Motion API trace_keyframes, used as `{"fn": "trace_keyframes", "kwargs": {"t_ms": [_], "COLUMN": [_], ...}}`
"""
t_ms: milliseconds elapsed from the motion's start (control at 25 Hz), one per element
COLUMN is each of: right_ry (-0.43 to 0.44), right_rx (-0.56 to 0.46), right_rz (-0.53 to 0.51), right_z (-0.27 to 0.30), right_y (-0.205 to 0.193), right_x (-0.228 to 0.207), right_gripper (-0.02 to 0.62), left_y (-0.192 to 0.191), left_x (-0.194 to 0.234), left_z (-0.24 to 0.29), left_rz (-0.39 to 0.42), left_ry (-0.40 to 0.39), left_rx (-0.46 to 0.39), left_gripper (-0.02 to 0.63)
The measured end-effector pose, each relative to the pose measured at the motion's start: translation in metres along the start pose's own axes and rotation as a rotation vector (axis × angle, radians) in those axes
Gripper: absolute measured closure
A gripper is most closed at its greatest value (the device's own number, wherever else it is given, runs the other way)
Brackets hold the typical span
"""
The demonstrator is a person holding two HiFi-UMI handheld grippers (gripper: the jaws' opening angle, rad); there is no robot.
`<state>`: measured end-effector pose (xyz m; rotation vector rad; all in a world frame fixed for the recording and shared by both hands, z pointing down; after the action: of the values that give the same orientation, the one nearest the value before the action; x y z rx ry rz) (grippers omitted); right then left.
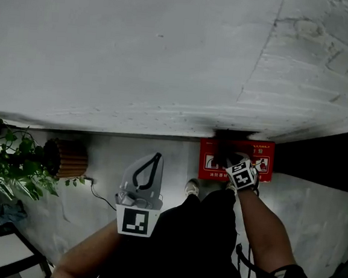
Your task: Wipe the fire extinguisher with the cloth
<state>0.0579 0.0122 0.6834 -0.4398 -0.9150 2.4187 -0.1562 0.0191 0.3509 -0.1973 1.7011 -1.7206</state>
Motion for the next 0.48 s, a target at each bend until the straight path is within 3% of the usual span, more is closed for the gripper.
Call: {"fn": "trace_keyframes", "kwargs": {"t_ms": [280,480], "right_ry": [0.134,0.179], "right_rx": [-0.013,0.058], "right_rz": [-0.013,-0.041], "right_z": [0.069,0.101], "right_y": [0.049,0.042], "right_x": [0.059,0.064], "right_gripper": [0.537,0.537], "left_y": [-0.01,-0.024], "left_x": [0.019,0.031], "left_z": [-0.029,-0.052], "left_rz": [0.068,0.073], "left_ry": [0.047,0.11], "left_rx": [0.072,0.133], "left_gripper": [0.606,0.606]}}
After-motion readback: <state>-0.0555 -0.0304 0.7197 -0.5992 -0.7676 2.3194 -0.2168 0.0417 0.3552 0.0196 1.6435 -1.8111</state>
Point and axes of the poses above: the fingertips, and each gripper's own axes: z forward along the fingers, x to its left, y out of its top, the point moved 3 cm from there along -z, backward along the fingers, and after that the axes turned 12 degrees about -x, right-handed, at the moved point
